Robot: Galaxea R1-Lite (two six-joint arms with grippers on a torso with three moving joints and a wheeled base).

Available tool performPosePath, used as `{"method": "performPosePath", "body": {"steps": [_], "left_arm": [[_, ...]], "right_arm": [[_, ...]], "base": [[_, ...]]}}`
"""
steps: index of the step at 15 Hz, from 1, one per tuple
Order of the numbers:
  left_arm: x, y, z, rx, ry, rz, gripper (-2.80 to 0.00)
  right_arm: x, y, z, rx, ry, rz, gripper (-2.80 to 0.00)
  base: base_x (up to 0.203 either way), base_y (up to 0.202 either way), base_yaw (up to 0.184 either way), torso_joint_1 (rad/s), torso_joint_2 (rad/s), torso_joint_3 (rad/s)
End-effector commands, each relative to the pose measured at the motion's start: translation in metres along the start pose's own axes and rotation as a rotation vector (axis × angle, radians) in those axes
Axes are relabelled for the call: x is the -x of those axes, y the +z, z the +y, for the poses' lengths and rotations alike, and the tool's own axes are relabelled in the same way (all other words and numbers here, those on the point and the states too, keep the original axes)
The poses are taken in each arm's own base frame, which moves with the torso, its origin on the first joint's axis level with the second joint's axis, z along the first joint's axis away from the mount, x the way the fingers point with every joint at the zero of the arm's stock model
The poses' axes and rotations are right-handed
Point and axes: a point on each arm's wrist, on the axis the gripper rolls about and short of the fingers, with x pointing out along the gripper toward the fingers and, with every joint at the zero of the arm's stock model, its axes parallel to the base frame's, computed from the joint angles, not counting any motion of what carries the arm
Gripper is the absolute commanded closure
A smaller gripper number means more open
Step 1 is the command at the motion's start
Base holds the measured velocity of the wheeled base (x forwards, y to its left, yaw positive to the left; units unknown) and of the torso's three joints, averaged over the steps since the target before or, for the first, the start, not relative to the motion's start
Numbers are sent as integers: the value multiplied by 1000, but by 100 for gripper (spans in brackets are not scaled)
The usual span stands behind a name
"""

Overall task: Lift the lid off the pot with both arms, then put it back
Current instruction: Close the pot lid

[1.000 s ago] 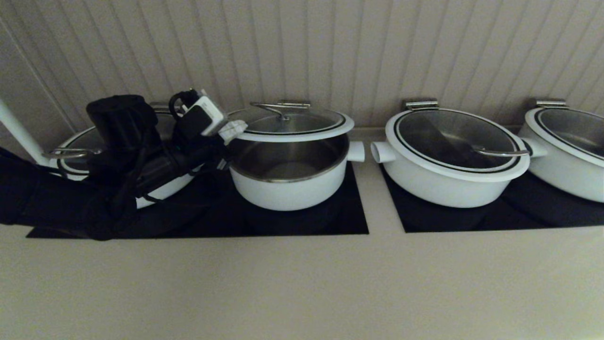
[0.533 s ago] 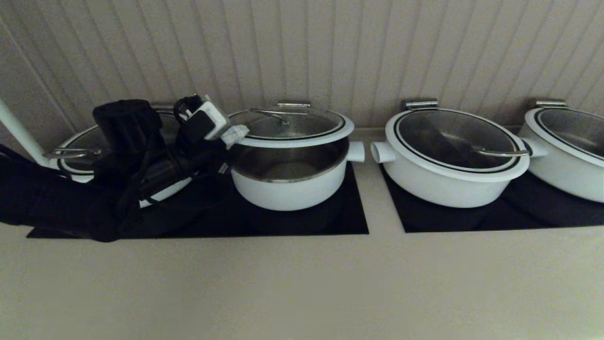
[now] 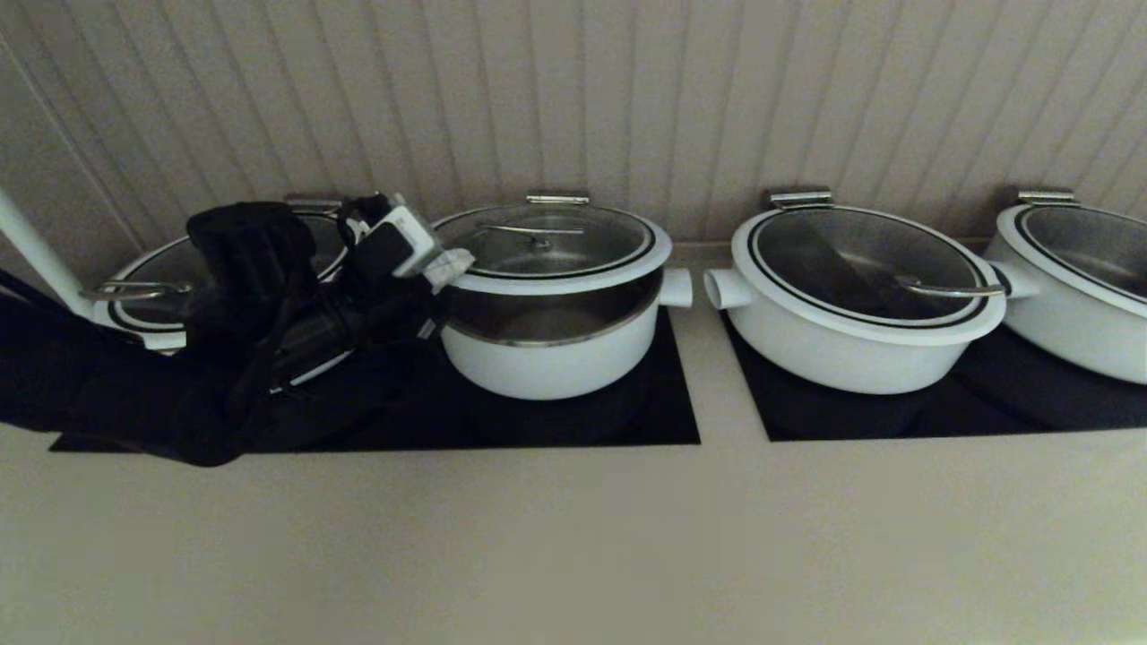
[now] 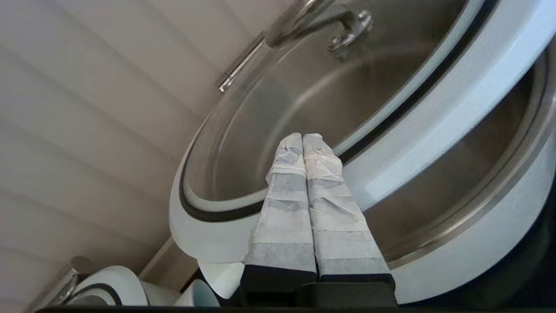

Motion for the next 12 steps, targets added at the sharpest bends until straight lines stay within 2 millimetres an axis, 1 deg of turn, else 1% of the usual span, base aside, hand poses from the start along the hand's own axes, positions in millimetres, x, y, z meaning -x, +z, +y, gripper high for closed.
{"method": "performPosePath", "body": {"steps": [1, 9, 12], "left_arm": [[-2, -3, -2, -15, 21, -29, 0], [6, -21, -20, 4, -7, 10, 0], [3, -30, -25, 4, -5, 8, 0]], "right_arm": [[0, 0, 0, 1, 1, 0, 0], [0, 0, 0, 1, 1, 1, 0], [0, 0, 0, 1, 1, 1, 0]], "base": [[0, 0, 0, 0, 0, 0], [0, 0, 0, 0, 0, 0], [0, 0, 0, 0, 0, 0]]}}
